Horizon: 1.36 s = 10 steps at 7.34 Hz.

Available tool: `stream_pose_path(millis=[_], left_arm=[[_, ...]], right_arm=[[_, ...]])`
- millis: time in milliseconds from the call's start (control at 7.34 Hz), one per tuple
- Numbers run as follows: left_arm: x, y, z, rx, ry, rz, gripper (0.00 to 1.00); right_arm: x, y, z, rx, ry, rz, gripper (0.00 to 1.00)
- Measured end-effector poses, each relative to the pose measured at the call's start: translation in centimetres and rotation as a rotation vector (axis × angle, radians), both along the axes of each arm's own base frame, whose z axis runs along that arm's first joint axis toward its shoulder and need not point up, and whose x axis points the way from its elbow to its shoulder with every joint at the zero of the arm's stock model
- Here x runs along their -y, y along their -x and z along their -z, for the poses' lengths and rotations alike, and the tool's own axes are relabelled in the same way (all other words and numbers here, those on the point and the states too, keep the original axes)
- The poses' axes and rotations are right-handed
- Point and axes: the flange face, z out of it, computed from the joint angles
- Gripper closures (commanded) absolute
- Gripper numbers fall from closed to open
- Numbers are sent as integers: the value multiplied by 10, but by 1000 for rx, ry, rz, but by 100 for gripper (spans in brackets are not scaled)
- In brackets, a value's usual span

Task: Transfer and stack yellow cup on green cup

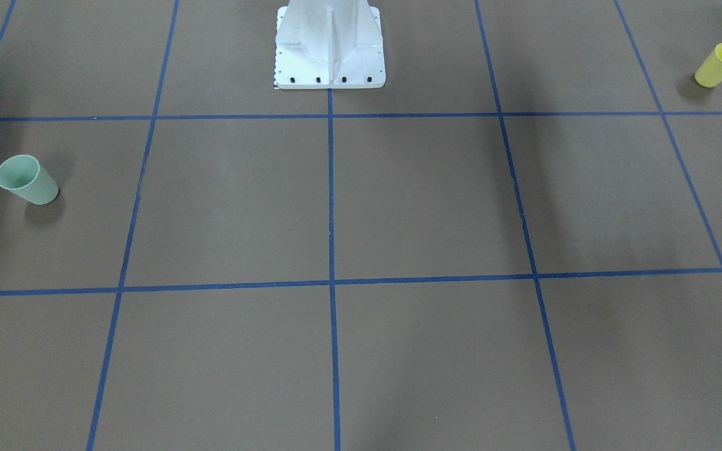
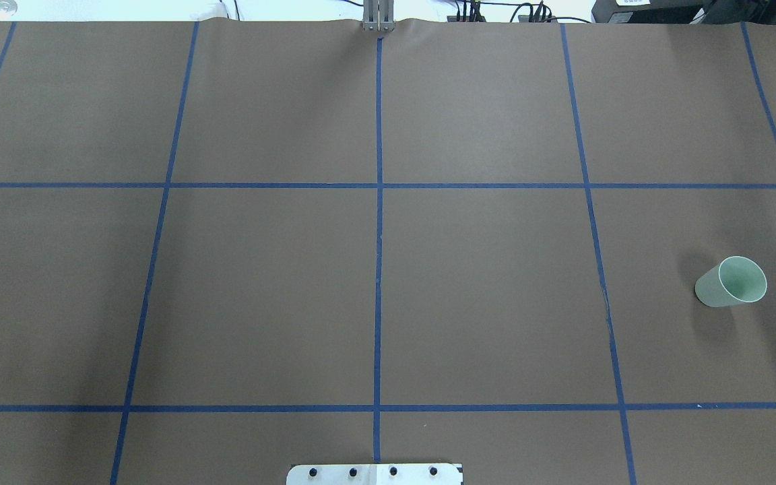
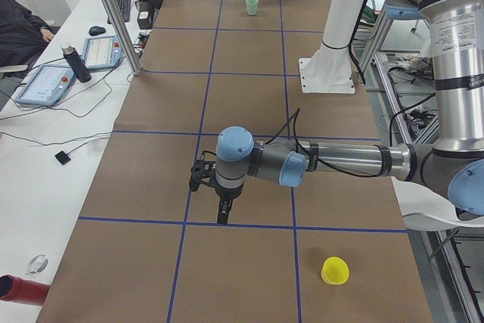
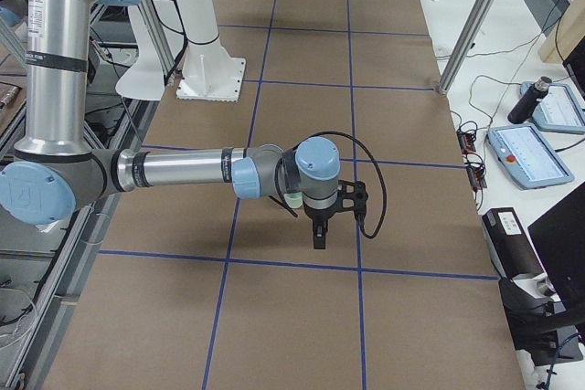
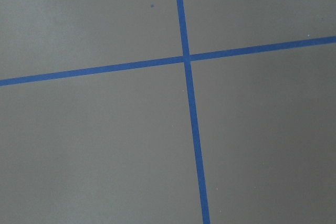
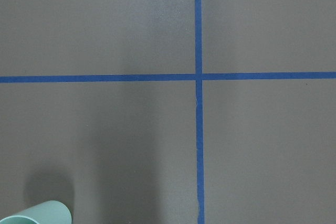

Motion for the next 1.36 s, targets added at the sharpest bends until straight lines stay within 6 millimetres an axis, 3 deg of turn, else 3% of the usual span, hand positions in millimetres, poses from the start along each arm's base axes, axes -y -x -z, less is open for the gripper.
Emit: stream_pose_path(millis=[817,1226,1362], left_arm=[[-3,2,13,-8,-3,29,0],[-48,6,33,-15,97,180,0],[-53,8,39,0,135,251,0]], right_arm=[[4,0,8,-3,-18,-1,0],[5,0,12,-8,-22,-5,0],[5,0,12,-7,-23,-5,0]])
